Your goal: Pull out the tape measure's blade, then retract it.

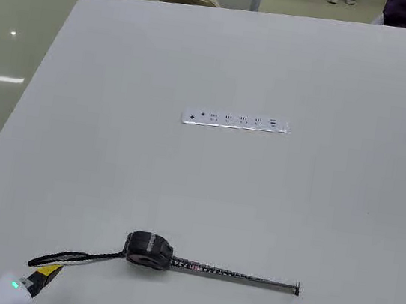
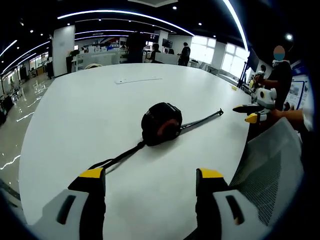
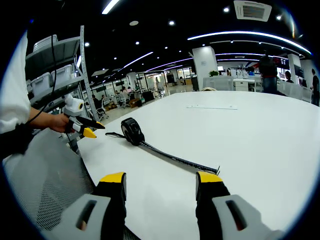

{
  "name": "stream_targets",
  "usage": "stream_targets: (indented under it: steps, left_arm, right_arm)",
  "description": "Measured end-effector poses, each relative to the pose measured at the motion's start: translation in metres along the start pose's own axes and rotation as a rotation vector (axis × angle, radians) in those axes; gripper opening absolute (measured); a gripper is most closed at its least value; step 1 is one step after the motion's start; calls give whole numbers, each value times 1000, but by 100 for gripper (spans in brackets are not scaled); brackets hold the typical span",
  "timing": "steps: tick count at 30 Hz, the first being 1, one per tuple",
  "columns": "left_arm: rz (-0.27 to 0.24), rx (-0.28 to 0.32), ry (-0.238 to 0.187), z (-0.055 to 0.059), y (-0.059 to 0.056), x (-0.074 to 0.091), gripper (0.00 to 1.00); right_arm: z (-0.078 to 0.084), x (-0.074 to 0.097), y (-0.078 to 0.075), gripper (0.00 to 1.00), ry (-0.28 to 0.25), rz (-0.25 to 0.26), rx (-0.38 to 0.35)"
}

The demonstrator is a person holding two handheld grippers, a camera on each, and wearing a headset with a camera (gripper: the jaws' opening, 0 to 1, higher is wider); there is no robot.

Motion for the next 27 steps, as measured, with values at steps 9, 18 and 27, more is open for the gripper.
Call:
stream_targets:
  steps: [9, 18, 27]
  left_arm:
    - [12, 48, 1, -10, -10, -6, 73]
    - [-4, 75, 12, -20, -18, -13, 73]
    - [-26, 116, 13, -27, -26, -19, 74]
  right_arm:
    - [-4, -3, -2, 56, -6, -10, 5]
    - [-7, -4, -6, 55, -17, -11, 10]
    - [-12, -2, -10, 54, -36, -3, 2]
Point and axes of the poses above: the centre of the closed fingertips' face, and the gripper's own axes: x roughly backward along the fingers, y roughly to its left, z roughly out of its underside, the point moved 8 cm from there along x, roughly backward along the fingers, and after that the axes turned 10 degrees about -z, right-handed, at the moved point
